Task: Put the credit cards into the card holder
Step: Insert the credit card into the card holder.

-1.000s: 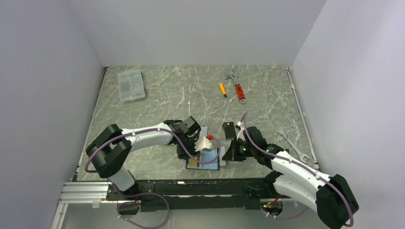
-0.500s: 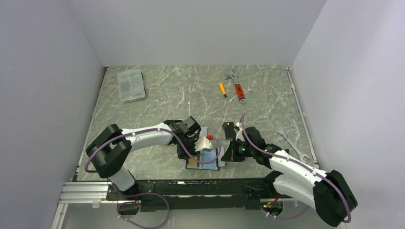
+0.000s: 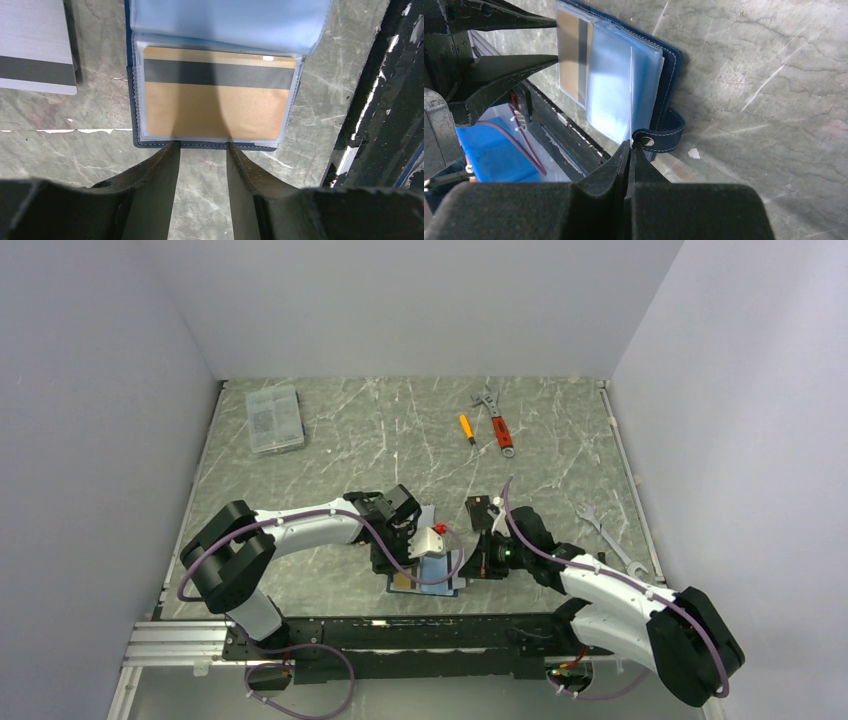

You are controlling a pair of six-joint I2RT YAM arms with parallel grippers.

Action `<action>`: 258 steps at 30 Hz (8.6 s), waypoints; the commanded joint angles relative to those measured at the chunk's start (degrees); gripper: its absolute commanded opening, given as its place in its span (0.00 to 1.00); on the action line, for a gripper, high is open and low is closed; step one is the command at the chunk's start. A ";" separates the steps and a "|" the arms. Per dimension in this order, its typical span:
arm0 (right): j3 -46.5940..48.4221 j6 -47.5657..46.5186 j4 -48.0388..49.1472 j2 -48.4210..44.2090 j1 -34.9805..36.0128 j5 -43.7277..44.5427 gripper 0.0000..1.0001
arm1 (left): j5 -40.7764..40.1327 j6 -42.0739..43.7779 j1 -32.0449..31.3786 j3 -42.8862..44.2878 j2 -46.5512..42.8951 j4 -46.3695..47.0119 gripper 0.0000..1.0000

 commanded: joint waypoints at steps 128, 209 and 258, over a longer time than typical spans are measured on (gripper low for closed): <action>9.06 -3.54 -3.00 3.46 3.77 -8.29 0.00 | 21.41 -7.20 3.84 17.92 2.98 -1.52 0.37; 12.48 -10.99 -8.21 14.67 3.44 -3.63 0.00 | -0.71 7.41 5.74 -5.32 -1.62 3.32 0.24; 1.45 5.53 8.38 16.46 2.87 1.06 0.00 | -2.83 8.73 1.65 -7.10 -0.87 4.71 0.16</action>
